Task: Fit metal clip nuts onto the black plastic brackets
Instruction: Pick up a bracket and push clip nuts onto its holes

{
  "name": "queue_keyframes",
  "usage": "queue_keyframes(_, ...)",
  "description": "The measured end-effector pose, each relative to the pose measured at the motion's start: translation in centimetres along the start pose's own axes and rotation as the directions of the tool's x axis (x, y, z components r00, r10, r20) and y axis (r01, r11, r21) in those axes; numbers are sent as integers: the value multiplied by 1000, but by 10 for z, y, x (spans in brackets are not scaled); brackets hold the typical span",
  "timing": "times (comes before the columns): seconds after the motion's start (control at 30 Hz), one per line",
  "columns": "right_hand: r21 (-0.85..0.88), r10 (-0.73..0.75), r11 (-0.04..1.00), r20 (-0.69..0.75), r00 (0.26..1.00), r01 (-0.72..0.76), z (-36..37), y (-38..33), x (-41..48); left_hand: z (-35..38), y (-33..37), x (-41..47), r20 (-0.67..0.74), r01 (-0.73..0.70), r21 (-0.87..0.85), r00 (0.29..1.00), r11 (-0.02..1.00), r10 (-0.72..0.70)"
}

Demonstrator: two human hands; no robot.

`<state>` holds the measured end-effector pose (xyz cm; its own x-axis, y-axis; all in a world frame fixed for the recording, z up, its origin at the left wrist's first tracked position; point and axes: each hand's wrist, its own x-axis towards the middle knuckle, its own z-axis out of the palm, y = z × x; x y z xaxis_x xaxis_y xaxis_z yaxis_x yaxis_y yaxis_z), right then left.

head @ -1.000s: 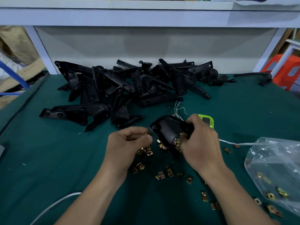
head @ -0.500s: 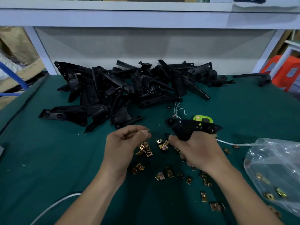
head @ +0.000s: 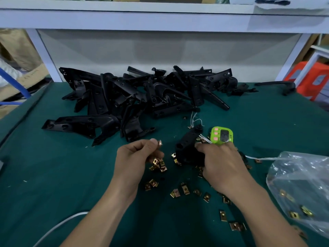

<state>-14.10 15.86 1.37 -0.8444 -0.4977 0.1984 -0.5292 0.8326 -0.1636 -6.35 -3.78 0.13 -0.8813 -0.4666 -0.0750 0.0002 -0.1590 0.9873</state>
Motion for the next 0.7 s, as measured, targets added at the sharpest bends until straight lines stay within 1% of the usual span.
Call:
queue_keyframes(0.07,-62,-49,997,-31,998,47,2,0,2,-1,-1,0,12,-9,41,1000,999,9)
queue_keyframes(0.1,-57,-62,997,-36,997,60,2,0,2,-1,-1,0,28,-13,67,1000,998,11)
queue_keyframes(0.17,-31,-80,996,-38,996,79,3,1,4,-1,-1,0,101,-11,115,995,993,-1)
queue_keyframes(0.23,-46,-104,994,-23,994,103,5,-1,6,0,-1,-3,195,-11,165,981,986,-22)
queue_keyframes(0.3,-66,-139,988,-24,990,137,9,-5,7,2,-1,-6,249,-18,193,968,981,-31)
queue_keyframes(0.37,-71,-157,985,-20,987,156,11,-8,8,3,0,-7,239,-31,190,971,981,-16)
queue_keyframes(0.5,-95,-205,974,35,978,208,11,-12,10,3,0,-5,152,-36,185,988,982,8)
queue_keyframes(0.7,-126,-238,961,78,968,246,13,-22,8,4,-1,-5,101,-36,179,995,983,18)
